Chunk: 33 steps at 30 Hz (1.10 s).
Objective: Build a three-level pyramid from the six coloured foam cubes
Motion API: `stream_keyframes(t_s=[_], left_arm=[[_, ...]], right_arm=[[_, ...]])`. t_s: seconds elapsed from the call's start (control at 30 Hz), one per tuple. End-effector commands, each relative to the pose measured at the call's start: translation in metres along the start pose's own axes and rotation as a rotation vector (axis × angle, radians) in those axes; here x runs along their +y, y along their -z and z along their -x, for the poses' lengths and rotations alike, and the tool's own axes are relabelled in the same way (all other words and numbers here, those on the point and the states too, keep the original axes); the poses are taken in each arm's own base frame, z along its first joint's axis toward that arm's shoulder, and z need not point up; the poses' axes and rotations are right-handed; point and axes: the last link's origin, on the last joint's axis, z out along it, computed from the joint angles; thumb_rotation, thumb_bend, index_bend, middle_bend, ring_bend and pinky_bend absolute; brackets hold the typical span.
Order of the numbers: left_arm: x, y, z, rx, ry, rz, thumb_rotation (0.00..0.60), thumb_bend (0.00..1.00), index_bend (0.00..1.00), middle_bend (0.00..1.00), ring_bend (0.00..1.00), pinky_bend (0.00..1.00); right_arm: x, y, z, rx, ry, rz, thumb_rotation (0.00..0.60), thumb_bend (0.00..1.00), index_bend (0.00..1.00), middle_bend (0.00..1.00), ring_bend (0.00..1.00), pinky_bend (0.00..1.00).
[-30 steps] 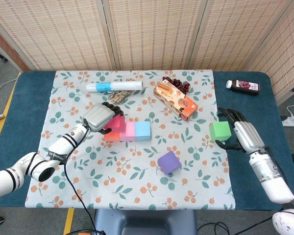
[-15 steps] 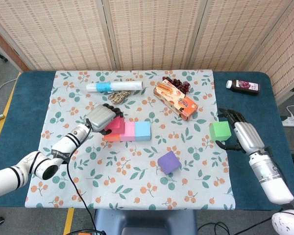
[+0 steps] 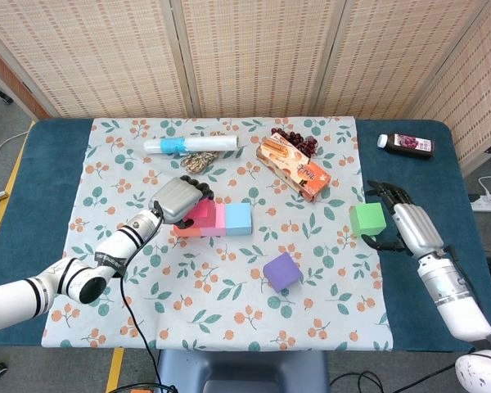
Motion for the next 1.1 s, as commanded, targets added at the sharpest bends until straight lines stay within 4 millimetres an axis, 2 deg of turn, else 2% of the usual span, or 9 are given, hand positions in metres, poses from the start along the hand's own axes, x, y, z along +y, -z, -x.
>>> stream_keyframes(t_s=[0.03, 1.1], left_arm=[[0.0015, -0.0015, 0.0, -0.002, -0.01, -0.005, 0.6, 0.3, 0.28, 0.19, 0.22, 0.23], [0.0095, -0.0069, 0.0079, -0.036, -0.061, -0.063, 0.6, 0.31, 0.27, 0.19, 0.23, 0.23]], right_arm=[[0.0012, 0.0001, 0.0005, -0.002, -0.002, 0.002, 0.6, 0.18, 0.0, 0.18, 0.0, 0.0], [0.0091, 0.0009, -0.0007, -0.008, -0.013, 0.014, 0.6, 0.18, 0.0, 0.18, 0.0, 0.0]])
